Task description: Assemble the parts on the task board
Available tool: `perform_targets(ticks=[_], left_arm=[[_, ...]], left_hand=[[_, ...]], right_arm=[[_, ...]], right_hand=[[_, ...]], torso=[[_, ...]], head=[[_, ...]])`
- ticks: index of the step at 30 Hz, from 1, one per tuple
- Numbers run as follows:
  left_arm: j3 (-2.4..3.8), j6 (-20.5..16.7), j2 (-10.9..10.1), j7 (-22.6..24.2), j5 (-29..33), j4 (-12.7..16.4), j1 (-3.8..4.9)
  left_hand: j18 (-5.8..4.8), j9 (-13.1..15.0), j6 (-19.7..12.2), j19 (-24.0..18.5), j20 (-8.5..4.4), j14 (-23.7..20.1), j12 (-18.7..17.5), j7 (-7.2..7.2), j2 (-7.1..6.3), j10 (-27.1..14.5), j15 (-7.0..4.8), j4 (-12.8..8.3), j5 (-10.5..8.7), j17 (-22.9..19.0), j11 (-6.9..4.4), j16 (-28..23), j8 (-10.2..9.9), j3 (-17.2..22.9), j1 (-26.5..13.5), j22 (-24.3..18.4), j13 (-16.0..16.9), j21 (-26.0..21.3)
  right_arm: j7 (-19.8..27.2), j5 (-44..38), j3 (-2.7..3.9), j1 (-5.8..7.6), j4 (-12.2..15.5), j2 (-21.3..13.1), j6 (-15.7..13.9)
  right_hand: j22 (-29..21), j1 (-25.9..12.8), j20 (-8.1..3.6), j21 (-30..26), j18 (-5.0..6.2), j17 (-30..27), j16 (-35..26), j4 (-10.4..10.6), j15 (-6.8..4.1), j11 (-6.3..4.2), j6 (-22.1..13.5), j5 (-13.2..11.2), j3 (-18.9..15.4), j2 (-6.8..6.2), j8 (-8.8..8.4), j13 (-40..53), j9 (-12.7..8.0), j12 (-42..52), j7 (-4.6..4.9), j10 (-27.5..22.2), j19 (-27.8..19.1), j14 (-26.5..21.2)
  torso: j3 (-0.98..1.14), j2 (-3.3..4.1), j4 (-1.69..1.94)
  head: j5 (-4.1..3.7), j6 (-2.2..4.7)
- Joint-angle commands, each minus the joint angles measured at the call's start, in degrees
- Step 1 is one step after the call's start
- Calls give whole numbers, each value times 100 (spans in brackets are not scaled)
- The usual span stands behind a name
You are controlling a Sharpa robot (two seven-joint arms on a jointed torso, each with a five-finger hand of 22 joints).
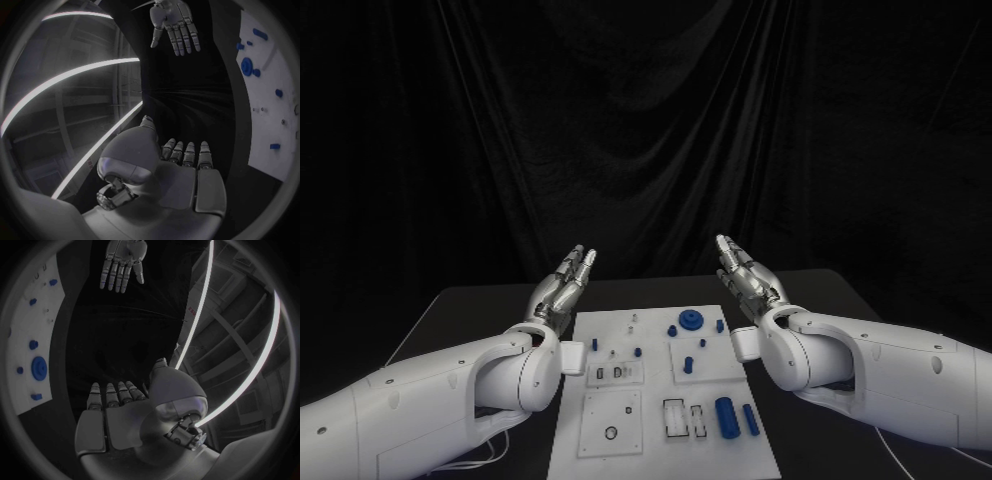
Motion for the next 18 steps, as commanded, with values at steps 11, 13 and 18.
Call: perform_targets(ticks=[11,13,18], left_arm=[[-480,2990,54,637,987,-250,248],[-530,3197,58,673,1053,-274,270],[-602,3490,64,723,1147,-308,300]], left_hand=[[110,103,696,104,536,19,175,434,35,288,359,47,1266,13,433,7,183,224,1001,90,101,91],[106,113,778,211,587,66,265,466,8,335,415,30,1505,48,474,61,213,274,1172,148,119,180],[109,166,1167,515,699,253,646,605,-59,500,505,-230,2281,139,614,249,364,523,1581,245,180,365]], right_arm=[[-564,973,-570,390,-289,17,2885],[-594,1031,-622,421,-313,18,3056],[-630,1100,-685,460,-342,20,3264]], right_hand=[[-155,299,290,-22,68,-9,-25,32,323,292,178,192,-48,27,155,-8,64,-27,255,-6,1,0],[-154,331,359,-21,65,-9,-25,34,402,395,255,257,-51,25,232,-4,88,-19,323,-4,2,0],[-96,445,546,58,44,-9,-25,31,622,654,461,418,-78,22,510,49,144,138,431,38,102,0]], torso=[[-1,-8,0],[-1,-8,0],[-1,-8,0]], head=[[0,0],[0,0],[0,0]])
